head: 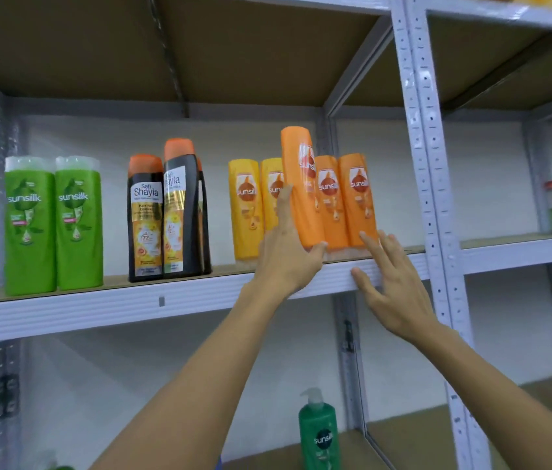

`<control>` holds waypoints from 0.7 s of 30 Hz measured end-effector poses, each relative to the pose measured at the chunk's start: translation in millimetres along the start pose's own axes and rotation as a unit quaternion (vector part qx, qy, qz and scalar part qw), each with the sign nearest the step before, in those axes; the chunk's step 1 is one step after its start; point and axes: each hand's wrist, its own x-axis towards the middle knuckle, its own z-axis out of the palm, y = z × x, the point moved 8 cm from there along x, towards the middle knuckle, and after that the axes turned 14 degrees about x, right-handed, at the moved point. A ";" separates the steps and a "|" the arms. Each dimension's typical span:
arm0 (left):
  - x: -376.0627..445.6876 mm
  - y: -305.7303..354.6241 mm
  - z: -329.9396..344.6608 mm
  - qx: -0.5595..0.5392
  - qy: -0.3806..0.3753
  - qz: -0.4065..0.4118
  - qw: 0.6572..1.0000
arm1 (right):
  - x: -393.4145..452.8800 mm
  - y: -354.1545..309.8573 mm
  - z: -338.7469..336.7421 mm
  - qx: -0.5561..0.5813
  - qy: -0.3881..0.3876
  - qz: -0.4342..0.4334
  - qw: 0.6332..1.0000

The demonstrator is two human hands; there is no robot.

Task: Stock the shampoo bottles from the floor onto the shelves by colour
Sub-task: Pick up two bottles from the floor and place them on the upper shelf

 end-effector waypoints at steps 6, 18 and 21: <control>22.1 15.6 48.3 0.020 -0.051 -0.039 0.998 | 10.2 34.4 -21.6 -0.014 -0.006 0.038 0.999; 40.6 20.3 78.3 0.052 -0.091 -0.029 0.994 | 8.0 36.1 -18.3 0.009 -0.005 0.039 0.999; 40.6 20.3 76.8 0.049 -0.095 -0.028 0.994 | 7.5 36.2 -17.5 0.000 -0.008 0.044 0.999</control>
